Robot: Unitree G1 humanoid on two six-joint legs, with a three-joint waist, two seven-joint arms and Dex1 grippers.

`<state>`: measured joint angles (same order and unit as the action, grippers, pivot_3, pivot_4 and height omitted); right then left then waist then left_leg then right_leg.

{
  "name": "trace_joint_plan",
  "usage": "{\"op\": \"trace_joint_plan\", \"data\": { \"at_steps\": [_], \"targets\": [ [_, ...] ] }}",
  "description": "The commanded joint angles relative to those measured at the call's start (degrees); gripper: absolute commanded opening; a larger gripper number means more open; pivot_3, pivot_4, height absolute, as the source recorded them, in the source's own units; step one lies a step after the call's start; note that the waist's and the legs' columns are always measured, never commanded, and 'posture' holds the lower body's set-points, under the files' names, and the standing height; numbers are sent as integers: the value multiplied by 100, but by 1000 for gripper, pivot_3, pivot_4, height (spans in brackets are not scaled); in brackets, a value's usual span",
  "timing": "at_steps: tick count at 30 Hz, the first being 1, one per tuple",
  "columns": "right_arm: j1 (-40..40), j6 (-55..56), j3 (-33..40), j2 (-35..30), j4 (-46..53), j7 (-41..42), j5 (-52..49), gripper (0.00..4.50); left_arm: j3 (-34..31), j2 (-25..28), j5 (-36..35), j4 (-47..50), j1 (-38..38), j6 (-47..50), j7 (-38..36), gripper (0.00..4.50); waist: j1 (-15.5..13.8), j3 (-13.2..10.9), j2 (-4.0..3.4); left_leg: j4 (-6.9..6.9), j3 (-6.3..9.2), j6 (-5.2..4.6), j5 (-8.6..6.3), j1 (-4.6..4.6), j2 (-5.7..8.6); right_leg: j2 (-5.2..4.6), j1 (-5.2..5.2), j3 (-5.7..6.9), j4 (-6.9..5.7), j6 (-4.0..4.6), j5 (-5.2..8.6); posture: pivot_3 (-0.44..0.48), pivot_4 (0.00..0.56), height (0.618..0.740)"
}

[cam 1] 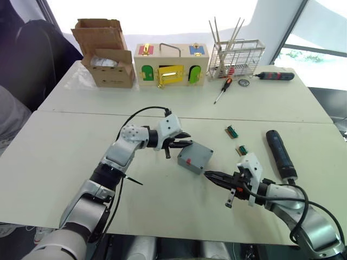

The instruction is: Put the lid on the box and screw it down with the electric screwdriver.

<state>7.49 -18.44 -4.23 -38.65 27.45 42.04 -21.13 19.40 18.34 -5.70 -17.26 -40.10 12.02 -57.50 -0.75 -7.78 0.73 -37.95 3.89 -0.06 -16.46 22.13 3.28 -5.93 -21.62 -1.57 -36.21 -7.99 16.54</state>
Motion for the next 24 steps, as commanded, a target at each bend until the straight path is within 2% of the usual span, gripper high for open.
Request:
{"op": "trace_joint_plan", "data": {
  "at_steps": [1,17,24],
  "targets": [
    [-105,-23,4,128,218,-4,-71,55,221,30,291,-240,175,205,28,1199,-1,0,0,0,0,0,0,0,0,0,0,1,0,0,0,0,150,730],
    [-414,130,43,345,-245,-82,355,55,113,36,151,225,197,502,90,1199,3,-3,-4,0,6,1,0,7,2,0,-3,7,2,0,0,0,150,730],
    [-353,4,353,111,-264,158,238,55,136,25,205,178,225,510,105,1199,0,-4,-4,0,7,1,0,7,2,0,-3,7,3,0,0,0,150,730]
  ]
}}
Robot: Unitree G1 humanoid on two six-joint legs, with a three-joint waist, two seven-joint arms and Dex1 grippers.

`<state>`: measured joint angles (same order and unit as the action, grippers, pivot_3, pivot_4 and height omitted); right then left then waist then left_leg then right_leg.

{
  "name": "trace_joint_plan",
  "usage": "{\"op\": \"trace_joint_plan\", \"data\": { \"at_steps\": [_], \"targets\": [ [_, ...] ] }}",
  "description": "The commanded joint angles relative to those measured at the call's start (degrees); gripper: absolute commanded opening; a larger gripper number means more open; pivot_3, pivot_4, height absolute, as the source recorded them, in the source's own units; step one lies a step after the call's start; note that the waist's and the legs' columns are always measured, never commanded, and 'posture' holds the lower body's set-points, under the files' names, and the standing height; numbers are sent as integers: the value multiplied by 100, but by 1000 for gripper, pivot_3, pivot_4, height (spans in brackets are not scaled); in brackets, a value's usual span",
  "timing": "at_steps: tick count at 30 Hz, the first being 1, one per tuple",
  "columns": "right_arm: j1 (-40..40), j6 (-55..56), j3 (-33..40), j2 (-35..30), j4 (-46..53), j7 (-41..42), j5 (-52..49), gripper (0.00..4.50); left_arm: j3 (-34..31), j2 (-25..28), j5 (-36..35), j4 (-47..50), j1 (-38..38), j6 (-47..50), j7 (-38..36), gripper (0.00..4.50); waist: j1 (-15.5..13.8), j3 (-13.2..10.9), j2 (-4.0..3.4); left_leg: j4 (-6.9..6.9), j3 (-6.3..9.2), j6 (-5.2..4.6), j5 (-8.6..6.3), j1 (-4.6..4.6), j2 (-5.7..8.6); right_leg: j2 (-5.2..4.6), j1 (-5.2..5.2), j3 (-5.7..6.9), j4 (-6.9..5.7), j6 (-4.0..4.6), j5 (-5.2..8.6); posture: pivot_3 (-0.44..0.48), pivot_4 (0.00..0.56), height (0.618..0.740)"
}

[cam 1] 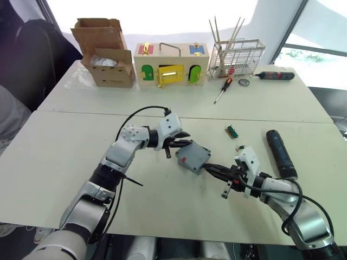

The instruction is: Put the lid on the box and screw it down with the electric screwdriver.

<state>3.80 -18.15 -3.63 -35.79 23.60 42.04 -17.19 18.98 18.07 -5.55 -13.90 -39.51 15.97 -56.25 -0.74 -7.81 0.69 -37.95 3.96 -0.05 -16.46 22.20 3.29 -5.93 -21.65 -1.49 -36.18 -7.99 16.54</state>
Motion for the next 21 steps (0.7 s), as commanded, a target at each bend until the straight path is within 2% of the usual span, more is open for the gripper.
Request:
{"op": "trace_joint_plan", "data": {
  "at_steps": [1,4,8,21],
  "targets": [
    [80,-134,367,-268,244,282,-311,55,195,50,209,-179,179,98,-18,1199,-6,-2,-3,0,0,0,0,0,1,0,0,0,0,0,0,0,150,730],
    [266,-638,403,-496,768,591,-872,55,215,37,227,-206,191,80,-10,1199,-4,-2,-4,0,1,0,0,3,1,-3,1,1,4,0,0,0,150,730],
    [276,-1123,221,-523,1243,574,-1219,55,219,20,235,-227,176,90,3,1199,-1,-2,-3,1,8,0,0,3,0,-4,1,4,4,0,0,0,150,730],
    [-55,-1601,-648,505,1335,-362,-1127,55,167,-1,191,-101,205,193,91,1199,-2,-4,-4,1,20,3,-2,12,4,-12,-2,14,9,1,0,0,150,730]
  ]
}}
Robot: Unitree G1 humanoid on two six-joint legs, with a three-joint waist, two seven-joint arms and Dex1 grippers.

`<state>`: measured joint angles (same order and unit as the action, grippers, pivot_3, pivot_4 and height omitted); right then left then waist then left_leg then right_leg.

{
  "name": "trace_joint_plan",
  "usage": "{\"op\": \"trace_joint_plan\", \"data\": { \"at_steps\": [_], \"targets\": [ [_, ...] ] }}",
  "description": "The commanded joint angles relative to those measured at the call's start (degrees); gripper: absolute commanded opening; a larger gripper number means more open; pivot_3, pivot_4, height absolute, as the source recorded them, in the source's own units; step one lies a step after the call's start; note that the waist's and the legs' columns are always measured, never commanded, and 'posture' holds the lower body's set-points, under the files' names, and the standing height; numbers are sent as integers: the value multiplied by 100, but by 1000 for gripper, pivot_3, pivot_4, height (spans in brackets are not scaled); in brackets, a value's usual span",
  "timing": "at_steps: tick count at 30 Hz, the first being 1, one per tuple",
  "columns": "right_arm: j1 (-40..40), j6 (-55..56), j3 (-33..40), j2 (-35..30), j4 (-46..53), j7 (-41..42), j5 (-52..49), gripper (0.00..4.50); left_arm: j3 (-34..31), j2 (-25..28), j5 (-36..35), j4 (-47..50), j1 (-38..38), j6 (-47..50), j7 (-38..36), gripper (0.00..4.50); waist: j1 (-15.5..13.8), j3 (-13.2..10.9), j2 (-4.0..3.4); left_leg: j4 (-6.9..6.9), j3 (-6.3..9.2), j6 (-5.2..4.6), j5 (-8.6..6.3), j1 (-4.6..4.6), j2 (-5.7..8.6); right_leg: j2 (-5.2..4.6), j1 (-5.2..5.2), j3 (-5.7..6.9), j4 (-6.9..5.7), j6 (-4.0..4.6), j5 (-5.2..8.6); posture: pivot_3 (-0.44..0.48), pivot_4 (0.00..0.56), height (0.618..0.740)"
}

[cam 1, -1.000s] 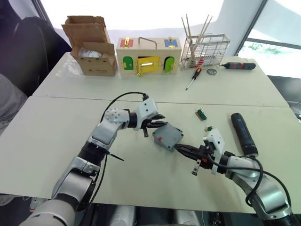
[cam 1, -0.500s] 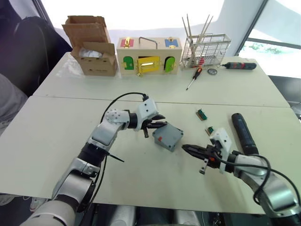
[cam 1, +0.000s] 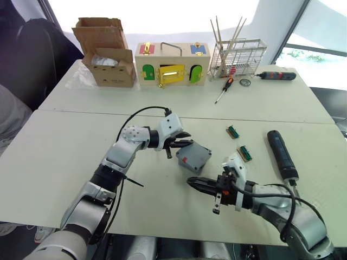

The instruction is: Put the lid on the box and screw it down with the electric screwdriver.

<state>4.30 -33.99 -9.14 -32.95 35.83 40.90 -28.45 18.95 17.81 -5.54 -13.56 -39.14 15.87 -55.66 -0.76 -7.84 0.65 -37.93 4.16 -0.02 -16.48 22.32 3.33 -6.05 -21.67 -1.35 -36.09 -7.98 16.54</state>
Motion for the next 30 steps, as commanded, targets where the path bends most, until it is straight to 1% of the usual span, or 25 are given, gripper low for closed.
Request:
{"op": "trace_joint_plan", "data": {
  "at_steps": [1,4,8,21,30],
  "targets": [
    [-123,-35,-101,280,99,-317,7,55,165,26,183,-117,171,217,36,1199,-1,-1,-1,0,0,0,0,0,0,0,-1,0,-1,0,0,0,150,730],
    [-224,7,-50,390,-26,-494,120,55,166,39,162,-60,182,256,19,1199,1,-1,-1,0,3,0,0,3,3,-1,-6,3,0,0,0,0,150,730],
    [-255,58,-84,377,-115,-568,246,55,180,56,143,36,205,293,-13,1199,1,-1,-2,1,3,1,0,7,5,-2,-20,4,-1,0,0,0,150,730],
    [-221,239,-162,347,-118,-527,516,55,89,13,36,248,144,402,-24,1199,4,-7,-7,1,4,1,0,11,5,1,-16,5,-2,0,0,0,150,730],
    [-261,268,-31,280,-123,-522,533,55,27,-49,-76,373,165,461,-84,1199,5,-13,-11,1,4,1,0,12,5,2,-16,5,-2,-1,0,0,150,730]
  ]
}}
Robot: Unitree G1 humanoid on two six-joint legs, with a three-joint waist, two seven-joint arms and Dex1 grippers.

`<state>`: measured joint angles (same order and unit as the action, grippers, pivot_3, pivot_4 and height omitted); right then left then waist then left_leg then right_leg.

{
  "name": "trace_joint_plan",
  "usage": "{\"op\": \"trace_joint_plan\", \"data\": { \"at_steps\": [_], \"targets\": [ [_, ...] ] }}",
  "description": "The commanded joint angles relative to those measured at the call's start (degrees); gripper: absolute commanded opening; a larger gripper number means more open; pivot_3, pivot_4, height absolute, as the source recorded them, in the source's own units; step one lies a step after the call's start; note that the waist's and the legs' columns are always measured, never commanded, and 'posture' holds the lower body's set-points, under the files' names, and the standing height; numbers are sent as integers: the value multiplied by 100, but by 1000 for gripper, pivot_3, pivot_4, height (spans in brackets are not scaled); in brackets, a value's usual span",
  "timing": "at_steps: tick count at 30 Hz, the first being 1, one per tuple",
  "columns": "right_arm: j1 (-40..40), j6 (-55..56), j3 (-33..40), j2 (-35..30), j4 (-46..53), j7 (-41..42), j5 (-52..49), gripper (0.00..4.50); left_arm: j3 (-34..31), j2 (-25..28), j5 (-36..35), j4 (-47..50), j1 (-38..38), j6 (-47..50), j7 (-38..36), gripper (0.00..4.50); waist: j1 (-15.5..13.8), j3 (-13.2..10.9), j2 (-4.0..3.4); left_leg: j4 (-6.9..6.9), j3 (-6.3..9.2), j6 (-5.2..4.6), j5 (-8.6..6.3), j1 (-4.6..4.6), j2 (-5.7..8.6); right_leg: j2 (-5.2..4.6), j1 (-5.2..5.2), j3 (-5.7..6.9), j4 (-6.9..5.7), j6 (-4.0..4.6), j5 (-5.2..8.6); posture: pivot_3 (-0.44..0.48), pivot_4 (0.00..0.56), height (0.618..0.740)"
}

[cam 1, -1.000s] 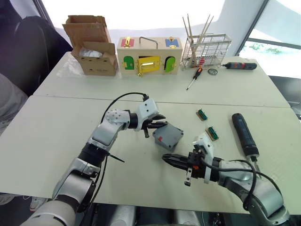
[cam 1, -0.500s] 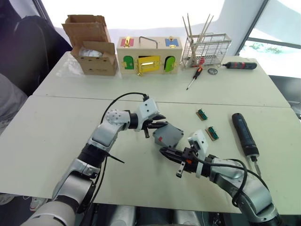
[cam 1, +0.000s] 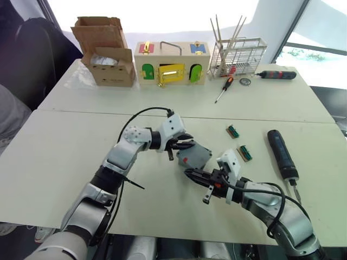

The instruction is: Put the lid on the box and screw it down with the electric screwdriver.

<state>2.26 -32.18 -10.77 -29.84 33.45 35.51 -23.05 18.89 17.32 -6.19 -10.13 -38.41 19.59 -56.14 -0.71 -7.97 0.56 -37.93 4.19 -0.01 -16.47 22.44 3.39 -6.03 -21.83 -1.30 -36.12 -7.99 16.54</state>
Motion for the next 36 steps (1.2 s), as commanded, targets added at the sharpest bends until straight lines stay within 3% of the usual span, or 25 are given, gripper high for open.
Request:
{"op": "trace_joint_plan", "data": {
  "at_steps": [1,15,36],
  "targets": [
    [-69,83,165,-47,108,27,-17,55,28,-2,-25,36,92,88,-37,1199,0,-3,-2,0,0,0,0,0,0,0,0,0,0,0,0,0,150,730],
    [-107,100,289,-216,109,109,72,55,-17,-19,-156,100,92,95,-53,1199,0,-18,-8,0,0,0,0,1,0,1,1,0,0,0,0,0,150,730],
    [-120,-73,371,-139,255,121,-186,55,-675,194,-892,706,-112,593,-91,1199,5,-56,-15,-4,2,22,14,62,0,5,-67,0,-17,1,-2,0,150,730]
  ]
}}
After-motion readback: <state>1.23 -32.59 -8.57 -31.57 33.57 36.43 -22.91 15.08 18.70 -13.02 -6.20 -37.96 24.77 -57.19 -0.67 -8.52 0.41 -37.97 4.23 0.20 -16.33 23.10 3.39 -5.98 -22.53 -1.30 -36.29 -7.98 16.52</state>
